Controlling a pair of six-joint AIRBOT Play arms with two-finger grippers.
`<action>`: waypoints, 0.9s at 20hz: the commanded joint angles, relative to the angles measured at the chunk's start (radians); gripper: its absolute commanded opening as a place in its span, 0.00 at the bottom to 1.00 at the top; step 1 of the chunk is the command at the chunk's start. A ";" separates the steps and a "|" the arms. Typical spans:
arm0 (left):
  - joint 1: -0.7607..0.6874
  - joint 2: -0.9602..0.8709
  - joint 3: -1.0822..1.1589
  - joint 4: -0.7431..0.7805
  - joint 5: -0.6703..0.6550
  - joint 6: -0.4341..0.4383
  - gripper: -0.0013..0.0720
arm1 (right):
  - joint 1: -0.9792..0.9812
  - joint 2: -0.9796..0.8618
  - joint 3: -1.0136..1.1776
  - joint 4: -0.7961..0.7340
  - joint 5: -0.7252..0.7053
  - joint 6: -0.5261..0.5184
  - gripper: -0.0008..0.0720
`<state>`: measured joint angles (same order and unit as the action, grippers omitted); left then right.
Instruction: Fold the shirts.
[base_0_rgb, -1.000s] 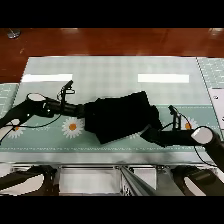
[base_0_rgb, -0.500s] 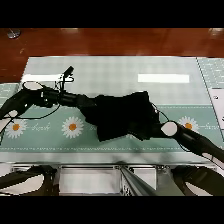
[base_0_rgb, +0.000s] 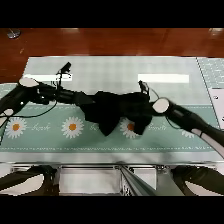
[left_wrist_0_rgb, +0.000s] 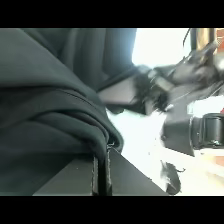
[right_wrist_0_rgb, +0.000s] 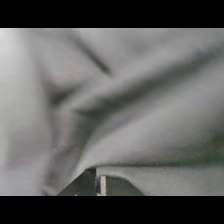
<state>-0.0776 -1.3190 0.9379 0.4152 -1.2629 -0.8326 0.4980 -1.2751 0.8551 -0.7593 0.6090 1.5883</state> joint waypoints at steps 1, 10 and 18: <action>0.036 0.082 0.175 0.157 -0.014 -0.109 0.05 | -0.107 0.072 0.303 -0.263 0.150 -0.002 0.03; 0.058 0.300 0.877 0.406 0.047 -0.370 0.05 | -0.216 0.267 1.056 -0.558 0.699 -0.031 0.04; 0.058 0.527 0.878 0.602 -0.137 -0.479 0.05 | -0.216 0.470 1.056 -0.599 0.919 -0.018 0.04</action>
<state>-0.0200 -0.8547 1.8050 0.9413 -1.3060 -1.2625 0.2836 -0.8623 1.9015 -1.3384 1.4353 1.5562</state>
